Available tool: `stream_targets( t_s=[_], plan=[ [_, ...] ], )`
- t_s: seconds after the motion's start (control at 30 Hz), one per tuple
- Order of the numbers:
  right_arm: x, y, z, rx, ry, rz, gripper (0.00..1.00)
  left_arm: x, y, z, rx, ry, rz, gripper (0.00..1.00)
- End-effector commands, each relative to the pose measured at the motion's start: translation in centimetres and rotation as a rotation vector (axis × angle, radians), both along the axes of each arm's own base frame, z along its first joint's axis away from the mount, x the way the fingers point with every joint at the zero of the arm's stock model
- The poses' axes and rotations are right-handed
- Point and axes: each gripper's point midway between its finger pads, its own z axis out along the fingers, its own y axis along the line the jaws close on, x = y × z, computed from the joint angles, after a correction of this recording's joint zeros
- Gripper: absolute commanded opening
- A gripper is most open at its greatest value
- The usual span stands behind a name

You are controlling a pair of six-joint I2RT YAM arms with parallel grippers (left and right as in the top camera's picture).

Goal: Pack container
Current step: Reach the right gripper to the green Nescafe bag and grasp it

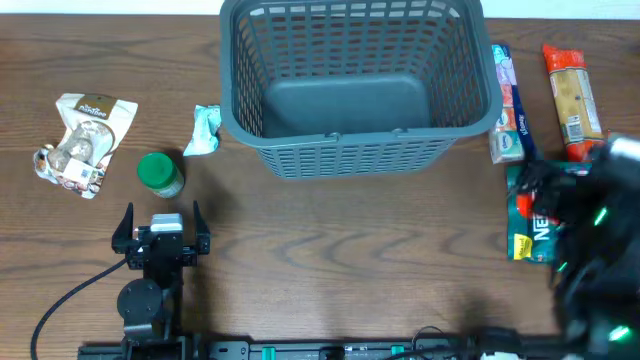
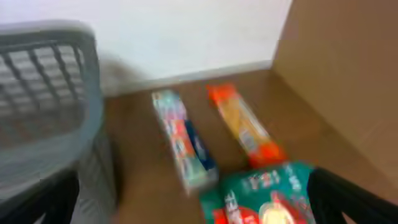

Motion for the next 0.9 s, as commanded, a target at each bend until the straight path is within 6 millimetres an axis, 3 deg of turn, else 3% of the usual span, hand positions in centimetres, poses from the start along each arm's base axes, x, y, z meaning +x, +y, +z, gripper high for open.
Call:
stream_targets(
  t_s=[0.0, 0.13, 0.33, 0.5, 0.63, 0.87],
  plan=[
    [1.6, -0.8, 3.2, -0.018, 0.096, 0.017, 0.99, 0.0, 0.0, -1.8, 0.009, 0.044, -0.003, 0.99],
    [2.7, -2.6, 4.2, 0.025, 0.292, -0.032, 0.99, 0.0, 0.0, -1.8, 0.01, 0.044, -0.003, 0.99],
    [4.0, -5.2, 5.0, -0.036, 0.411, -0.101, 0.99, 0.0, 0.0, -1.8, 0.01, 0.044, -0.003, 0.98],
    [1.9, -4.6, 2.9, -0.105, 0.583, -0.012, 0.99, 0.0, 0.0, -1.8, 0.01, 0.044, -0.003, 0.99],
    [1.8, -5.2, 2.4, -0.133, 0.618, 0.002, 0.99, 0.0, 0.0, -1.8, 0.01, 0.044, -0.003, 0.99],
    [2.2, -9.0, -1.1, 0.0, 0.717, -0.033, 0.99, 0.0, 0.0, -1.8, 0.01, 0.044, -0.003, 0.99]
  ],
)
